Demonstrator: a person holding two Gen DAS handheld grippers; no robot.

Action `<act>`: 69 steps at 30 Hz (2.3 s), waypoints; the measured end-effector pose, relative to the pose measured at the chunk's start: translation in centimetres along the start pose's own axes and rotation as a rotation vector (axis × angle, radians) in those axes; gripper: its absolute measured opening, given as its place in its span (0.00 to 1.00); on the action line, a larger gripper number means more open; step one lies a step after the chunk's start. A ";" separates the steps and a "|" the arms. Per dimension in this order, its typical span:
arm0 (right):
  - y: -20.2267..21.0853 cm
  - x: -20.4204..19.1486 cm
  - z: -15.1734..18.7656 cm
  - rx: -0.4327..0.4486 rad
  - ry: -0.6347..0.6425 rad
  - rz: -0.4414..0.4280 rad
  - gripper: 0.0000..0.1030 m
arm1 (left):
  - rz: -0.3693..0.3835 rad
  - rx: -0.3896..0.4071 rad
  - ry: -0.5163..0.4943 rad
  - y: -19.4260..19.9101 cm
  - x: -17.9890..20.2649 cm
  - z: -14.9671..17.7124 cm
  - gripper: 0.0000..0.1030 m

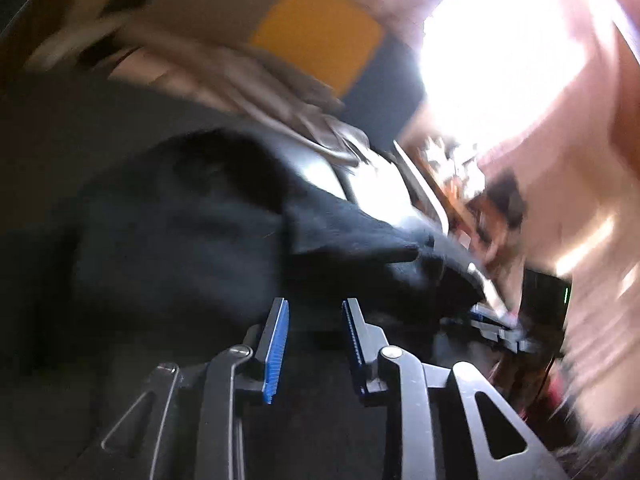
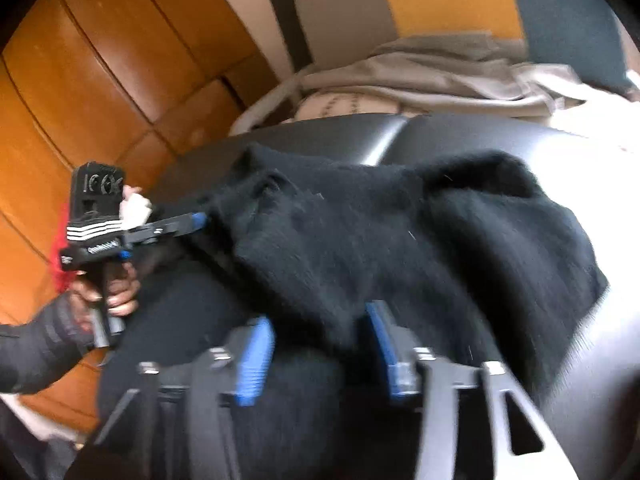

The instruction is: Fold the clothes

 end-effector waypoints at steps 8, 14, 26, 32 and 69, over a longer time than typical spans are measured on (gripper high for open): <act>3.0 -5.9 -2.8 0.183 0.125 0.384 1.00 | -0.008 0.044 0.049 1.7 0.5 -0.3 0.32; -0.9 -5.8 -3.1 0.043 0.026 0.320 0.86 | -0.010 0.025 0.030 1.5 2.0 -1.7 0.33; -3.3 -5.6 -3.6 -0.040 0.042 0.316 0.10 | -0.245 -0.109 -0.427 -2.7 7.2 -4.4 0.38; -3.4 -6.0 -3.4 -0.111 0.182 0.349 0.10 | -0.245 -0.242 -0.501 -5.0 7.4 -4.2 0.20; -2.4 1.7 -3.4 0.028 -0.205 0.393 0.19 | -0.035 -0.102 0.038 -2.1 4.9 4.3 0.27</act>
Point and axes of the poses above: each gripper's, at about its wrist camera, not at the fingertips, and y roughly against the way its jaws point, x to its right, z to its underside, the point moved 4 cm from there along -y, roughly the way its jaws point, and after that the axes turned 15 degrees about -x, right-handed, at the moved point
